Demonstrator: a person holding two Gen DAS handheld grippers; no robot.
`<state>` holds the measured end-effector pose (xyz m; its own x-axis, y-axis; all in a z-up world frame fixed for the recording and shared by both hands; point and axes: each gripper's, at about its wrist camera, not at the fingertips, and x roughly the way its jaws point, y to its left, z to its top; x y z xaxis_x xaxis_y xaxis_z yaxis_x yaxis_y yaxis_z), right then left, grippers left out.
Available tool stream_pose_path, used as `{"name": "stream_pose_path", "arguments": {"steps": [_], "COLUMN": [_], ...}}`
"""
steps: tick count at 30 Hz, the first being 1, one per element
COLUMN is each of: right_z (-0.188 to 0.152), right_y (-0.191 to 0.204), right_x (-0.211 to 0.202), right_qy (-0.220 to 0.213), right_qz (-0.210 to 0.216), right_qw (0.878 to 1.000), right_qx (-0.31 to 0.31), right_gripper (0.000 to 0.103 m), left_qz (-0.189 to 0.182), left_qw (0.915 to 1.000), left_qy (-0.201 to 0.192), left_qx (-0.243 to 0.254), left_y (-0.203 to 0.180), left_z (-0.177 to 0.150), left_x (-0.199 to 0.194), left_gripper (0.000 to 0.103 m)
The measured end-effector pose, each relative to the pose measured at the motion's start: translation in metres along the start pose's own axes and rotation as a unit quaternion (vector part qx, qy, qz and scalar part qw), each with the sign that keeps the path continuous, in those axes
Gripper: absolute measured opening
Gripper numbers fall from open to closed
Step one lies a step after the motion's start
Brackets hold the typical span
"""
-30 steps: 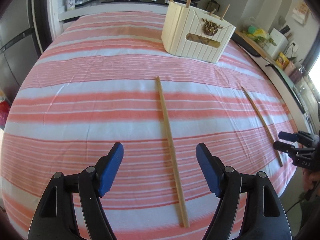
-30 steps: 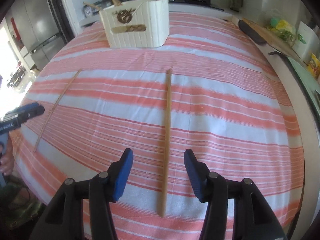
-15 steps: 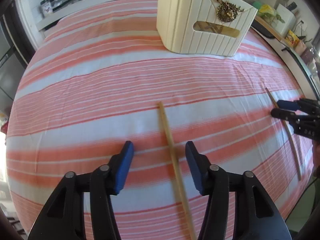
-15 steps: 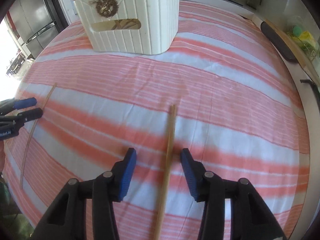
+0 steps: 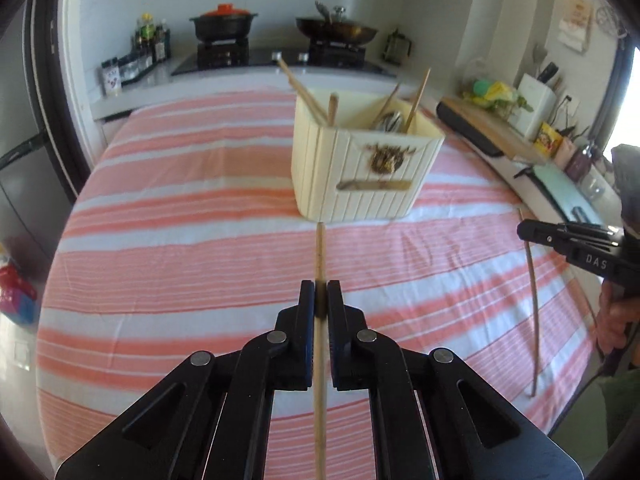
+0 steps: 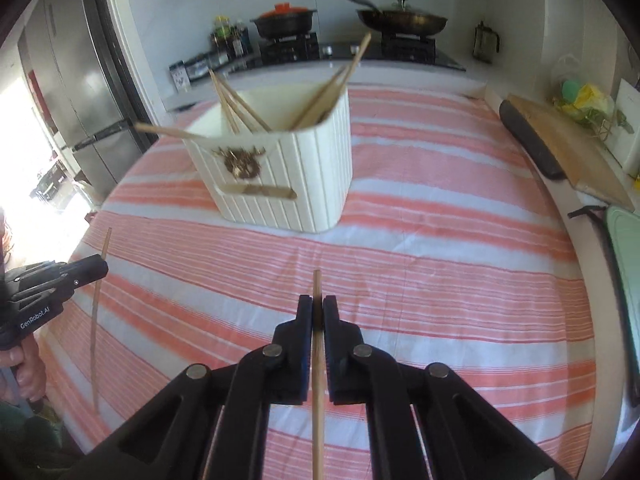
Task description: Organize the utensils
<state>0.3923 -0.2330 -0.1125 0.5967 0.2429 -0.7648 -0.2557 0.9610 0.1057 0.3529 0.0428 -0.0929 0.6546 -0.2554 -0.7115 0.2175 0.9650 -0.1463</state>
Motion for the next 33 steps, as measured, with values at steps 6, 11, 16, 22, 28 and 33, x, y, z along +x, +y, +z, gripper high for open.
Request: {"name": "stream_pose_path", "arguments": {"steps": [6, 11, 16, 22, 28, 33], "right_z": [0.003, -0.004, -0.01, -0.01, -0.013, -0.013], "right_y": [0.016, 0.024, 0.029, 0.028, 0.032, 0.033], "right_x": [-0.086, -0.13, -0.148, -0.16, -0.165, -0.166], "right_qy": [-0.092, -0.164, -0.213, -0.223, -0.225, -0.226], "right_qz": [0.007, 0.001, 0.001, 0.011, 0.018, 0.019], "right_qw": [0.995, 0.986, 0.977, 0.975, 0.974, 0.974], "right_qx": [-0.027, -0.031, -0.025, -0.019, -0.021, -0.02], "right_gripper": [0.006, 0.006, 0.006, 0.005, 0.005, 0.005], "left_qz": [-0.017, -0.023, -0.028, -0.026, -0.028, -0.026], "left_qw": [0.9962, 0.9921, 0.9914, 0.99, 0.9898, 0.9904], "left_qy": [-0.085, -0.123, -0.128, -0.139, -0.139, -0.136], "left_qx": [0.008, -0.003, -0.001, -0.001, 0.007, 0.01], "left_y": [-0.005, -0.015, -0.021, -0.024, -0.026, -0.027], "left_z": [0.018, 0.015, 0.01, 0.007, 0.007, 0.006], "left_x": [-0.073, -0.093, -0.098, -0.109, -0.11, -0.106], "left_gripper": [0.004, 0.004, 0.004, 0.004, 0.004, 0.004]}}
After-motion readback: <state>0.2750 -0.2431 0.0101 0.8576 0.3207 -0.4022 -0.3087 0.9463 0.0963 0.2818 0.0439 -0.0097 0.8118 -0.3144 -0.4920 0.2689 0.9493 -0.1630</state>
